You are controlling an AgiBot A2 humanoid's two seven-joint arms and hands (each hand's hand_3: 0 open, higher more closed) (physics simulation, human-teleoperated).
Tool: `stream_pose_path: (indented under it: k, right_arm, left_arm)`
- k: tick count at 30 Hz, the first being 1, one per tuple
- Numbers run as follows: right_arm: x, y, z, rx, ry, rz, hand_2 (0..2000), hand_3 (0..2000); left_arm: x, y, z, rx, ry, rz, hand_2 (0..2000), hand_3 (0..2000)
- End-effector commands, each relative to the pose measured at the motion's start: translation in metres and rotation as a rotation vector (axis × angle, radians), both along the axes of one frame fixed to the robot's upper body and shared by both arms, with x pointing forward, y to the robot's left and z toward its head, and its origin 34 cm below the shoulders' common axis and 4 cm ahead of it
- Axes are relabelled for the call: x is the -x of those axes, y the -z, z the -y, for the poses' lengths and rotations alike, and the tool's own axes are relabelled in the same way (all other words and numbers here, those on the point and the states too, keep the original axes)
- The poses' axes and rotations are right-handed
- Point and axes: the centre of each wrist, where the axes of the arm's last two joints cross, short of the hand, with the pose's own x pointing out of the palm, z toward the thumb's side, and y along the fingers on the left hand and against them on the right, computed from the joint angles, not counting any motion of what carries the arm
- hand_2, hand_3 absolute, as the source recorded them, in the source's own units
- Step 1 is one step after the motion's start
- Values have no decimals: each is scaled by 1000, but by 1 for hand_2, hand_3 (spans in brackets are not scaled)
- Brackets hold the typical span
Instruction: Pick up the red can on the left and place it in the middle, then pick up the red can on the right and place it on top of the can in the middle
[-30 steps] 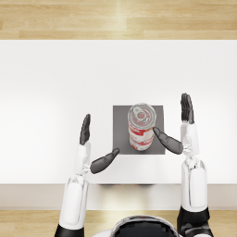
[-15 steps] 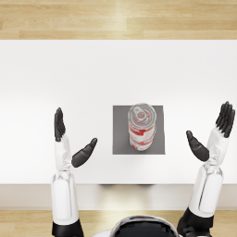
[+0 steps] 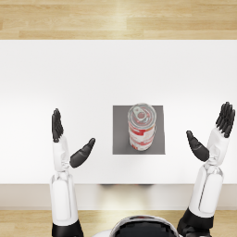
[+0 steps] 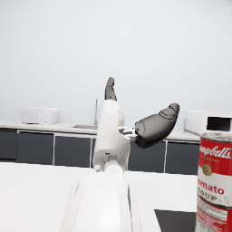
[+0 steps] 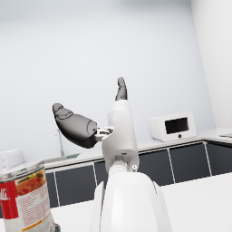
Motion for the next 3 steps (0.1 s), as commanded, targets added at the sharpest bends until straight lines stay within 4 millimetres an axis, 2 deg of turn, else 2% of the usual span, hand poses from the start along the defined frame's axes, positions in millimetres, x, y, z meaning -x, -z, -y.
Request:
stream_pose_path:
  k: [1, 3]
  right_arm:
    - [0, 0, 0, 0, 0, 0, 0, 0]
    - [0, 0, 0, 0, 0, 0, 0, 0]
  left_arm:
    - [0, 0, 0, 0, 0, 0, 0, 0]
    - [0, 0, 0, 0, 0, 0, 0, 0]
